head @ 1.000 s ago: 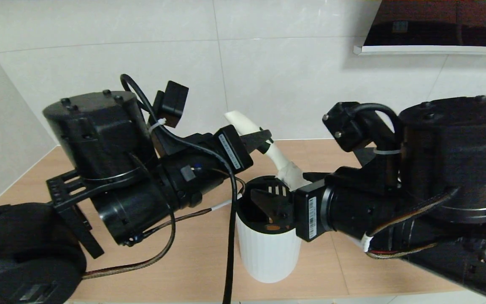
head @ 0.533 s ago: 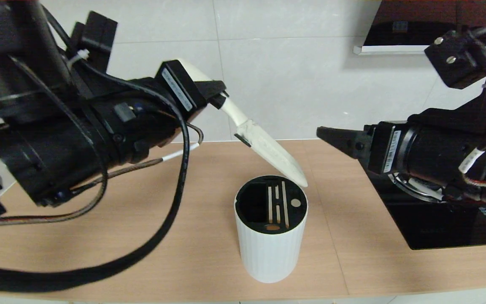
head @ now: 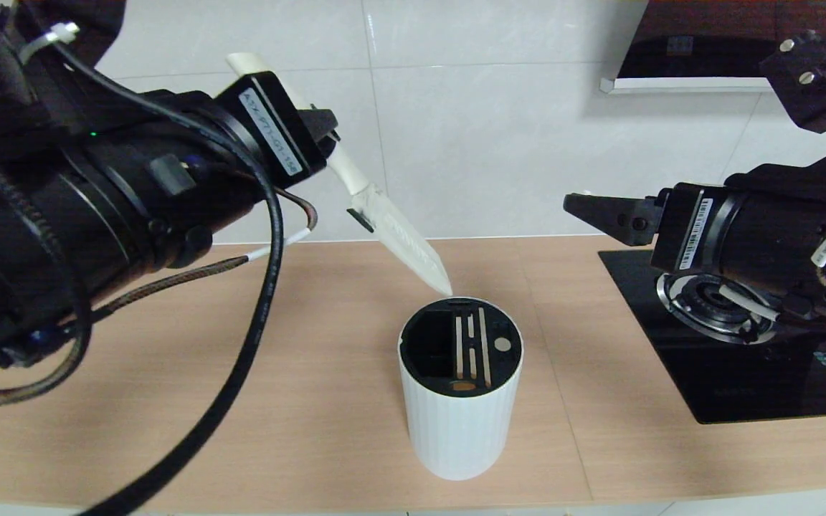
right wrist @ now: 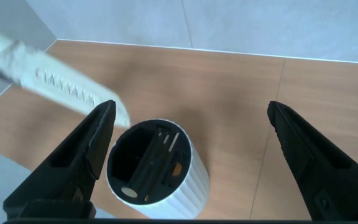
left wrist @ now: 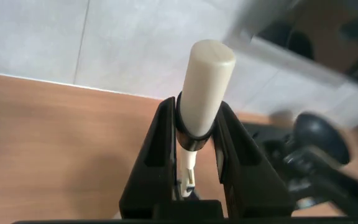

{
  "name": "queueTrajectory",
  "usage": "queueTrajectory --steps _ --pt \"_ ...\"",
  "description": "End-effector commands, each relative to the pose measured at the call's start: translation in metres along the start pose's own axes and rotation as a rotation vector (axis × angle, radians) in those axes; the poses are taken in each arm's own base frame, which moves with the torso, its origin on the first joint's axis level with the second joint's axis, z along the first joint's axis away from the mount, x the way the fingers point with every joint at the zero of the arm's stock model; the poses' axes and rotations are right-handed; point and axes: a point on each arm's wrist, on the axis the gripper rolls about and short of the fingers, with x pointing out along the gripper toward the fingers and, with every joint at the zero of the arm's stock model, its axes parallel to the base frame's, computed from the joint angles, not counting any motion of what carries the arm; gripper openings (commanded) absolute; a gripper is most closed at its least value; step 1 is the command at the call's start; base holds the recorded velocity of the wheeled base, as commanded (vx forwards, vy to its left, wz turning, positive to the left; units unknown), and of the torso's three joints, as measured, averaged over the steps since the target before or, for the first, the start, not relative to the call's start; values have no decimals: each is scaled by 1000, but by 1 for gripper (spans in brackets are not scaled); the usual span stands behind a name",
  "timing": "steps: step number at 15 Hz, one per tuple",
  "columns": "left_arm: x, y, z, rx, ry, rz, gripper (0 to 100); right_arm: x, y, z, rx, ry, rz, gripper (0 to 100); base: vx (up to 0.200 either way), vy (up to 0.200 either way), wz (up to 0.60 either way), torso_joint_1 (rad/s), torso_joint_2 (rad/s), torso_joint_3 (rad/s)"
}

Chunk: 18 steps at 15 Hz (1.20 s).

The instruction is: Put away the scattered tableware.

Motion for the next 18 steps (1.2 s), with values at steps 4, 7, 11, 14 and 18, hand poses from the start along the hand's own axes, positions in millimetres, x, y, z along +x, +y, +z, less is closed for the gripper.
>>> queueTrajectory --steps 4,7,11,14,18 --pt "1 -14 -10 189 -21 81 0 -2 -1 0 -12 -4 -4 100 0 0 0 0 0 0" --pt "-6 -31 -21 171 -22 3 0 -1 -1 -1 -15 0 -6 100 0 0 0 0 0 0" --pt "-7 -33 -31 186 5 -5 0 3 -1 -6 -20 18 -9 100 0 0 0 0 0 0" --pt "-10 -32 -40 232 35 -12 0 5 -1 -7 -23 25 -9 100 0 0 0 0 0 0" --pt "-11 -30 -45 256 51 -8 0 8 0 -11 -27 38 -12 100 0 0 0 0 0 0"
